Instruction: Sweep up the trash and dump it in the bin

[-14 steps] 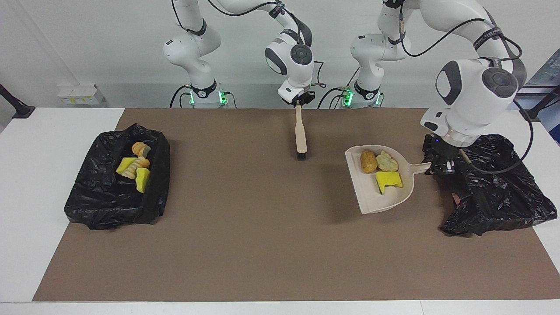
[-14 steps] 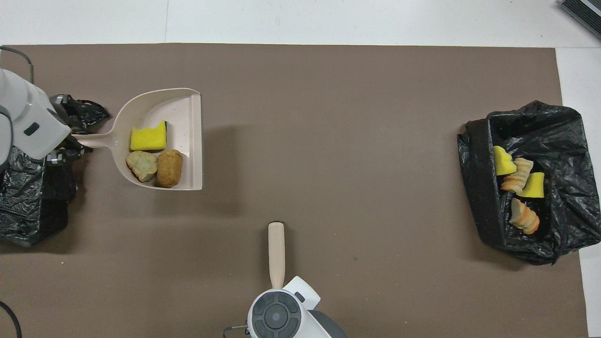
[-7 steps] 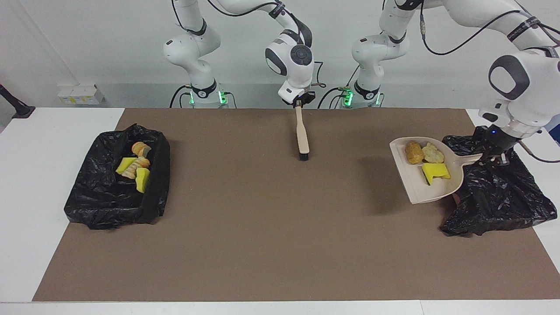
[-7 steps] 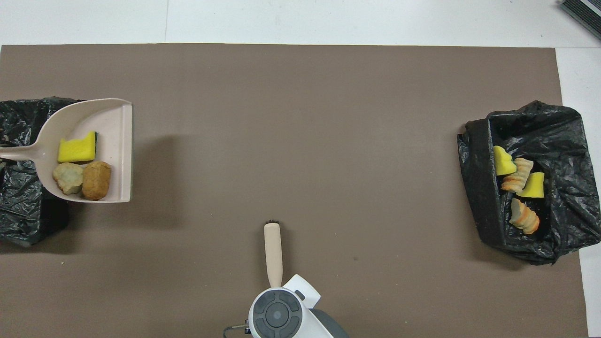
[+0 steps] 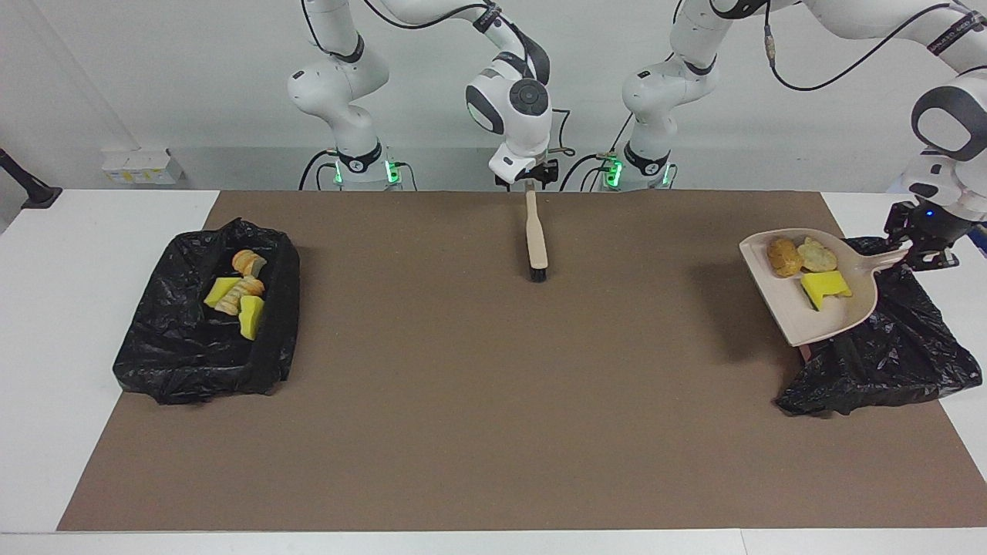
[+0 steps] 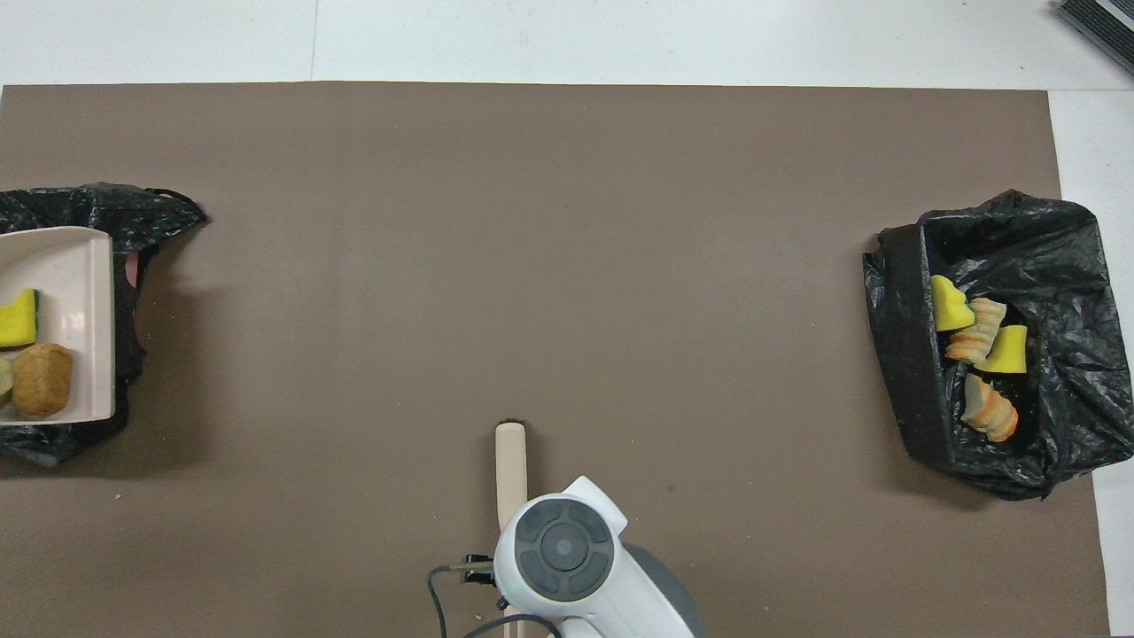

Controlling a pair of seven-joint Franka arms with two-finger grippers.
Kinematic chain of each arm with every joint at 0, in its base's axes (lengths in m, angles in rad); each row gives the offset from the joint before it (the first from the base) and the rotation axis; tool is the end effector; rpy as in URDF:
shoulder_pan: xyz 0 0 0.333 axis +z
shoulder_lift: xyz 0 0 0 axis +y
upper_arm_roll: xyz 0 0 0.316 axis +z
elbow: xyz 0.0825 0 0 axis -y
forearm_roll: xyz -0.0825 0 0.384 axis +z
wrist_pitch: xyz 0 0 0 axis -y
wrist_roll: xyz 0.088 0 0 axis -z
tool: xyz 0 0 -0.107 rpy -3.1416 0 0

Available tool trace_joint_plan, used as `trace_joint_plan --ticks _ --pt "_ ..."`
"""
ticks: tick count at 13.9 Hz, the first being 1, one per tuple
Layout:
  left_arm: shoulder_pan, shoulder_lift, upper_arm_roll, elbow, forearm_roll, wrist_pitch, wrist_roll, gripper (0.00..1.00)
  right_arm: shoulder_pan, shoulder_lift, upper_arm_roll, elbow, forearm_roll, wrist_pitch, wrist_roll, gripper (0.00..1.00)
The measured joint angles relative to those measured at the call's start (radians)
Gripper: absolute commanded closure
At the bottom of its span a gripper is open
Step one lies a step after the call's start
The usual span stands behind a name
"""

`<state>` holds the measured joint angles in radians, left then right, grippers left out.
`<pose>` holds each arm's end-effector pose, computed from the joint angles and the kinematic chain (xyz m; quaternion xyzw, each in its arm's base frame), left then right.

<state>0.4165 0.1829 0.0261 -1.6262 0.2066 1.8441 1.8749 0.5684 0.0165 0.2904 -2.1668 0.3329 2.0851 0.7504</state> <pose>0.5568 0.2806 0.5161 -0.7327 0.6726 0.0866 0.0568 0.3328 0.4102 0.3819 -0.9880 0.0349 0.1361 0.0640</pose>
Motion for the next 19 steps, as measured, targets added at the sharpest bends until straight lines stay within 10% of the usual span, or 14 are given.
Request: trace_joint_plan --ticks 9,19 --pt "-0.026 0.008 -0.012 -0.009 0.523 0.162 -0.179 1.00 -0.426 -0.203 -0.021 0.236 -0.131 -0.435 -0.279 0.00" --pt "-0.116 -0.030 -0.013 -0.008 0.800 0.218 -0.207 1.00 -0.586 -0.096 -0.026 0.597 -0.364 -0.593 -0.381 0.00"
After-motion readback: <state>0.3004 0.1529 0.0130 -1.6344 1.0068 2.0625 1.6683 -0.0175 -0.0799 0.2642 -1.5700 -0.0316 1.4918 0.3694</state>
